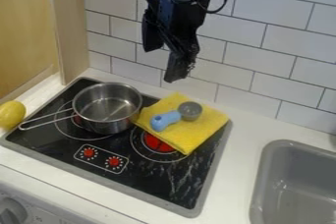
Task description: Move the yellow object below the blue measuring spoon
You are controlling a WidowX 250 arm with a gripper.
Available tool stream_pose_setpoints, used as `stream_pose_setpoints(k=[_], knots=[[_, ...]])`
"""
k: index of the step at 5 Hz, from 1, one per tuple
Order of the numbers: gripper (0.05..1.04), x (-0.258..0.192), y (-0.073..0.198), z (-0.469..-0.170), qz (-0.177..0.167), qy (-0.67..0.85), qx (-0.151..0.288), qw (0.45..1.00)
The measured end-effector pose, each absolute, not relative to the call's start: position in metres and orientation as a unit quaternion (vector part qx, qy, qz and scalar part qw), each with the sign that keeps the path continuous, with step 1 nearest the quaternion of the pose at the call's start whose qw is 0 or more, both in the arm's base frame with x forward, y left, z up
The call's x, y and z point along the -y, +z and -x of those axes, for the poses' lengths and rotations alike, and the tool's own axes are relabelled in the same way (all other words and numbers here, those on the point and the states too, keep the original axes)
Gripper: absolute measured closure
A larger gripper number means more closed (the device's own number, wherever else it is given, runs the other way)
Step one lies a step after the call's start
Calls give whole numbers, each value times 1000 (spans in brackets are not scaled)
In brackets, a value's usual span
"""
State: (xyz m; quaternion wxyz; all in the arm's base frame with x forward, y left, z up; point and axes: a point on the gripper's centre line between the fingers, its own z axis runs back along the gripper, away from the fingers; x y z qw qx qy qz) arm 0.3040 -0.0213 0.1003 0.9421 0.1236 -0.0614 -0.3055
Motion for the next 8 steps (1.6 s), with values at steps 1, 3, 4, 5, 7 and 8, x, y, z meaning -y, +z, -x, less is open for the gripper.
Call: stream_pose_setpoints(k=[1,3,4,5,7,8], knots=[[84,19,85,-291,-120,-306,29,944],[84,-15,91,-280,-132,-240,-1,962],[84,-48,96,-276,-120,-159,1,980],[84,-86,101,-270,-116,-71,8,991],[84,-128,91,-235,-114,35,-6,993],[84,-143,86,-218,-118,75,-23,990]])
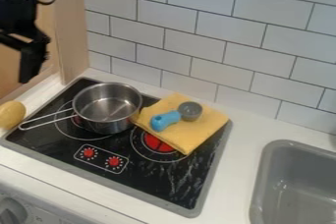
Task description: Move the yellow object below the blue measuring spoon
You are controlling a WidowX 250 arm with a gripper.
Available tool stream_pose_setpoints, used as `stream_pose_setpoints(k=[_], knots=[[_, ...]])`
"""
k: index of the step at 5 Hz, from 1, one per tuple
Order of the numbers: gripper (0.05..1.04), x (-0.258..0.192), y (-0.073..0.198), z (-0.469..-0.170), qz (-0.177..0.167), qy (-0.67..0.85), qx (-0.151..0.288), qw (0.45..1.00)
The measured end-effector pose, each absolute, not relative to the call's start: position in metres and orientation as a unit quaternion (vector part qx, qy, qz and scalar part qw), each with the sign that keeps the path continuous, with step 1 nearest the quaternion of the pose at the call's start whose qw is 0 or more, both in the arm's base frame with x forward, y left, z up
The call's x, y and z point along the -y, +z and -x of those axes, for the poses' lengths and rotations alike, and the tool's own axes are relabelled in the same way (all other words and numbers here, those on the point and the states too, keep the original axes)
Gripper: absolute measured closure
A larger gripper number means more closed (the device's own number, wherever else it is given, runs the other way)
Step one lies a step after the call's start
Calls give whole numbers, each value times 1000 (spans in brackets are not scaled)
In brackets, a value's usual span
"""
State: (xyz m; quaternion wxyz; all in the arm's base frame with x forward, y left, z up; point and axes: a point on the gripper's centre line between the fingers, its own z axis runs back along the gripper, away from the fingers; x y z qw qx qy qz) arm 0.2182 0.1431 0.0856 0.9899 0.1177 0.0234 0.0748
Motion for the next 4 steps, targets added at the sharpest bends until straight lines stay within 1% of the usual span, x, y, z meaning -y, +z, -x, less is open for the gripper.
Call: stream_pose_setpoints(k=[1,3,4], knots=[[84,-152,77,-205,-117,104,-33,987],[84,-163,55,-205,-117,139,-31,983],[84,-166,54,-210,-117,150,-13,982]])
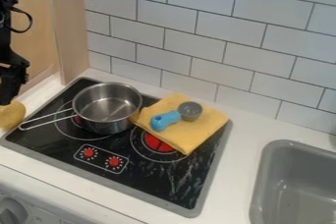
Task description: Move the yellow object below the blue measuring spoon
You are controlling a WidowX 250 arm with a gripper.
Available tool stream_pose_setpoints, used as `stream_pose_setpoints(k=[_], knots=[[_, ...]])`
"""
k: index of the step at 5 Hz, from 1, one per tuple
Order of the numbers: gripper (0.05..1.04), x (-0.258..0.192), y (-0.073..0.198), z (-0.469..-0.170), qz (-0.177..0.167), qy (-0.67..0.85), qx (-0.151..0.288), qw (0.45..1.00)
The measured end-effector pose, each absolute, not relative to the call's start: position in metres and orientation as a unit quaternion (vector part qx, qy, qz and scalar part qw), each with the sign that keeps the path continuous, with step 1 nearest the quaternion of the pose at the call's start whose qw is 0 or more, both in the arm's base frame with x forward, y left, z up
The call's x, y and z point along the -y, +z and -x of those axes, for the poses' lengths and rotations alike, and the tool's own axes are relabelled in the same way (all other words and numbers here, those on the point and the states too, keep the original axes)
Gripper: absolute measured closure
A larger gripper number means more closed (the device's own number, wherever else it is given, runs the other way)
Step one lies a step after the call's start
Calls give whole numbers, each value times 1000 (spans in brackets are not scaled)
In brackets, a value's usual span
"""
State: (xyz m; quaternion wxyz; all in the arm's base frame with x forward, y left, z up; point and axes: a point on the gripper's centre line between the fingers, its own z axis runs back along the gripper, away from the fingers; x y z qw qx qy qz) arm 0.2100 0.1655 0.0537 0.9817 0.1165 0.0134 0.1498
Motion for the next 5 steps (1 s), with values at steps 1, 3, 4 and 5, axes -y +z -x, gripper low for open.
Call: stream_pose_setpoints(k=[1,3,4,5], knots=[[84,-160,46,-214,-101,155,5,983],[84,-155,32,-214,-97,151,-15,984],[84,-153,27,-214,-94,157,-22,983],[84,-155,25,-224,-92,169,10,981]])
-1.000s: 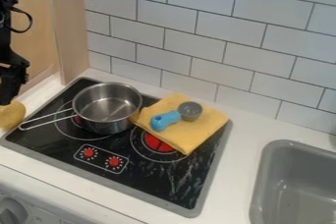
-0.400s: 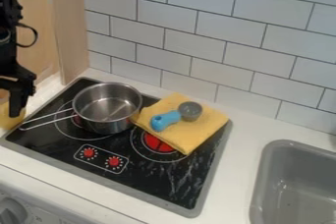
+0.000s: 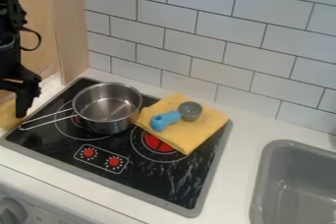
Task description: Move the yellow object below the blue measuring spoon
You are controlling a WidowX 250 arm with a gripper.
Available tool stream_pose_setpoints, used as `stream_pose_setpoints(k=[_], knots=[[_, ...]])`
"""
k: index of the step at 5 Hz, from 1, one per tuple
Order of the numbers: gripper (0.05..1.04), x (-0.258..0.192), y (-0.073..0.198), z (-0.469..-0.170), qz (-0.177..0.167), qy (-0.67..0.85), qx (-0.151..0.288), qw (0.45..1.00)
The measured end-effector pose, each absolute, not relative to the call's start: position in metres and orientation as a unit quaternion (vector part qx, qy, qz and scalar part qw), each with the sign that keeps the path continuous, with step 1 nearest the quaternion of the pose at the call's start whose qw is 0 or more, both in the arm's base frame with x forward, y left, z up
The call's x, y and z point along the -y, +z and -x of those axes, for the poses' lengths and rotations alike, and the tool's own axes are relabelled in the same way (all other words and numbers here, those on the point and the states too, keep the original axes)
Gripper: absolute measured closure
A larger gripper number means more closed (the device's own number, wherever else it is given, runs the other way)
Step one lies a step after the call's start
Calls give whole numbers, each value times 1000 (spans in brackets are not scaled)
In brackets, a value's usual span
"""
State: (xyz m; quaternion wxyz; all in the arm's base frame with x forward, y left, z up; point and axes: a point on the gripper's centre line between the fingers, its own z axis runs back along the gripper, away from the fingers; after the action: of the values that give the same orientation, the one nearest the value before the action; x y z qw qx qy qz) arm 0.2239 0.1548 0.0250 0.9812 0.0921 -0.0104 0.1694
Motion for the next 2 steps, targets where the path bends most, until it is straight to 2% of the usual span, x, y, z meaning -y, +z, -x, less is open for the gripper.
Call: stream_pose_setpoints(k=[1,2], knots=[[84,-153,9,-222,-82,167,-11,983],[84,-155,8,-229,-81,174,-9,981]])
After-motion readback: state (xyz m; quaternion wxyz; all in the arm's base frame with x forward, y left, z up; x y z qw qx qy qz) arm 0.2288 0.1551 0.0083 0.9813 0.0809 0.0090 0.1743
